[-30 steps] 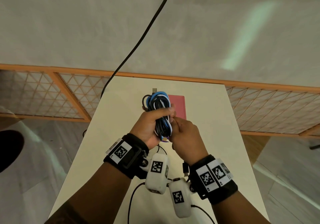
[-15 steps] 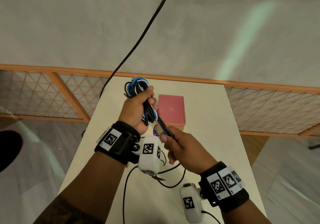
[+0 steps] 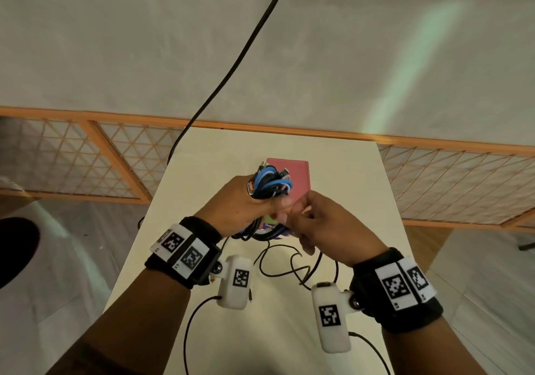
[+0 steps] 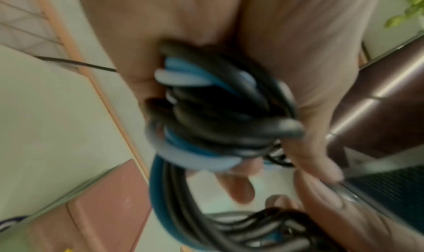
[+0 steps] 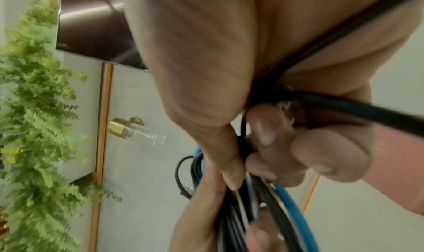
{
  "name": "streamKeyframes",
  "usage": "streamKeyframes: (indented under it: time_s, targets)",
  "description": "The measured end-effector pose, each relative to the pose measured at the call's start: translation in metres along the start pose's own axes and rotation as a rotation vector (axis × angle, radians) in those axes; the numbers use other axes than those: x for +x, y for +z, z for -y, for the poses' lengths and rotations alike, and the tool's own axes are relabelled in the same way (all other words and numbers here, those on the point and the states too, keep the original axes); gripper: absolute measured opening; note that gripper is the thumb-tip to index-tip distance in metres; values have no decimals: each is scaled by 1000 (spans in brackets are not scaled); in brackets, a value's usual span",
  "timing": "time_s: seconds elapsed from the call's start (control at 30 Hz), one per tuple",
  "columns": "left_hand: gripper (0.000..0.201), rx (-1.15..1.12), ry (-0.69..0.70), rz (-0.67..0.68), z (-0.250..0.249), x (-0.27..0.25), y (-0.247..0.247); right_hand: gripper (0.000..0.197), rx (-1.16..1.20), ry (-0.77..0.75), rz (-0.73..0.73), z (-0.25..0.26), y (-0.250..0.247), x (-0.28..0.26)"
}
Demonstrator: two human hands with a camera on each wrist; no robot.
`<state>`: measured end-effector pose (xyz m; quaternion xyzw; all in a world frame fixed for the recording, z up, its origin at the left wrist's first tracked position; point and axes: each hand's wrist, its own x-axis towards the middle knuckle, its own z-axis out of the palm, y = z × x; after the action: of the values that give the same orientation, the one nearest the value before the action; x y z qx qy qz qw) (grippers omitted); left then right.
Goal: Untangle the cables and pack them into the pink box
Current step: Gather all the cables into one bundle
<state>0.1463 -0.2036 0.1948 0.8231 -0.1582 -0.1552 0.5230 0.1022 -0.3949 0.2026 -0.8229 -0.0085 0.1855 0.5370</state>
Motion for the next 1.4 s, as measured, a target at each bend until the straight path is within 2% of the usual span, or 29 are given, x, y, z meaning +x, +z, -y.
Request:
streamKeyframes:
  time_s: [0.07,0.17,0.27,0.33,0.4,0.5,0.57,0.63,0.7,0.8,0.87,1.0,1.13,1.2,1.33,1.4]
  targets:
    - [12,-42,-33,104,0,-3,1,34,28,12,14,4,-3,2]
    - [35,-122,-67,210,4,-5,3,31,-14,18,54,11,-5,4]
    - [34,-149,-69,273,5,-6,8,30,-9,12,94,11,-6,5]
    - [26,-116,-58,224,8,-6,9,27,50,0,115,12,-6,5]
    - [21,-96,-61,109,11,-5,10,29,200,-3,123,12,-8,5]
    - [15,-171,-79,28,17,-5,11,46,331,-12,123,12,-20,7]
    - [11,-231,-100,21,22,-6,14,39,305,-31,82,10,-27,8]
    - [27,-400,-131,29,27,-6,20,24,303,-57,44,6,-29,8]
    - [41,-583,-182,13,24,-5,26,20,310,-91,6,4,-25,6]
    - [36,-898,-339,-36,16,0,24,19,189,-193,-151,-5,-13,3]
    - [32,-1030,-407,-62,12,4,18,23,106,-273,-265,-11,-3,3]
    - [28,-1013,-388,-48,13,9,17,27,131,-274,-467,-16,13,9]
    - [17,-943,-342,27,14,6,28,42,179,-220,-553,-8,8,20]
    - [16,-973,-324,4,14,5,31,47,307,-193,-517,-1,3,22]
    - [25,-1147,-272,-134,10,12,25,31,558,-230,-240,-3,8,17]
    - [26,-1200,-242,-161,10,13,22,25,649,-228,-165,-7,14,13]
